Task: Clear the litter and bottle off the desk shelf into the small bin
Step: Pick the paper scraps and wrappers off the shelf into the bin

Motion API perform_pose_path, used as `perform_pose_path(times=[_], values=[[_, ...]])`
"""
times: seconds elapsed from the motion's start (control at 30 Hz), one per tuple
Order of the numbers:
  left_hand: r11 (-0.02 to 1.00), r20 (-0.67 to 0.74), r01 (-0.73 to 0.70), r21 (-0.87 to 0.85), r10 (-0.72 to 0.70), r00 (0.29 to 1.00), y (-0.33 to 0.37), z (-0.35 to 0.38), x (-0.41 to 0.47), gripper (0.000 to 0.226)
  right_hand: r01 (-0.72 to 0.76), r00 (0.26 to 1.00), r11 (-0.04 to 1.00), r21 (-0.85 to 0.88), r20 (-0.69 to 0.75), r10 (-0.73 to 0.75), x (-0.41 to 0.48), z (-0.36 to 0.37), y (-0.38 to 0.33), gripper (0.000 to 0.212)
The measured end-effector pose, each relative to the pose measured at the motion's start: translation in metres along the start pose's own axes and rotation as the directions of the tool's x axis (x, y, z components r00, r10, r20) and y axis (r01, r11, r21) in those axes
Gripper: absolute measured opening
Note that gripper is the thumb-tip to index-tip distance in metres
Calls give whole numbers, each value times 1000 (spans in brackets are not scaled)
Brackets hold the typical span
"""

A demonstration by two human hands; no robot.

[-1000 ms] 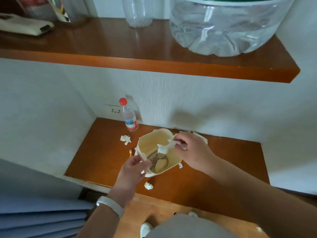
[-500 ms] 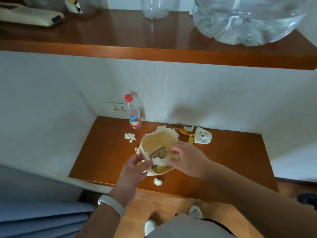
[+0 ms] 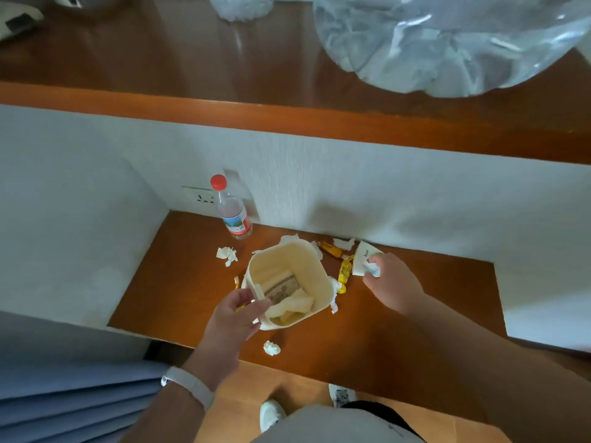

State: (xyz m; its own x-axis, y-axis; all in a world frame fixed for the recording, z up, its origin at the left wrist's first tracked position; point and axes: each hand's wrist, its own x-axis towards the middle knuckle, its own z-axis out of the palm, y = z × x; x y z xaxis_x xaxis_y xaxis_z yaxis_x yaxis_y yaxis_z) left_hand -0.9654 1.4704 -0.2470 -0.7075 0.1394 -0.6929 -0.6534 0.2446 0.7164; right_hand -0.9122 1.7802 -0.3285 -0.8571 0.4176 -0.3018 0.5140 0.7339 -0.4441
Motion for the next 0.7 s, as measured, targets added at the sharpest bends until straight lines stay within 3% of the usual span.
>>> perform_pose_path(times=[0.17, 0.4, 0.57, 0.7], values=[[1000, -41, 4, -18, -4, 999, 8, 27, 0, 24, -78, 997, 997, -15, -1, 78, 48, 3, 40, 56], [1000, -88, 16, -3, -16, 996, 17, 57, 1, 30, 10, 994, 994, -113, 108, 2, 82, 20, 54, 81], [997, -106, 52, -63, -58, 993, 20, 68, 1, 27, 5, 994, 995, -95, 107, 5, 87, 23, 58, 72], [993, -123, 63, -99, -75, 990, 21, 73, 2, 27, -67, 994, 998, -13, 83, 68, 83, 23, 57, 46]])
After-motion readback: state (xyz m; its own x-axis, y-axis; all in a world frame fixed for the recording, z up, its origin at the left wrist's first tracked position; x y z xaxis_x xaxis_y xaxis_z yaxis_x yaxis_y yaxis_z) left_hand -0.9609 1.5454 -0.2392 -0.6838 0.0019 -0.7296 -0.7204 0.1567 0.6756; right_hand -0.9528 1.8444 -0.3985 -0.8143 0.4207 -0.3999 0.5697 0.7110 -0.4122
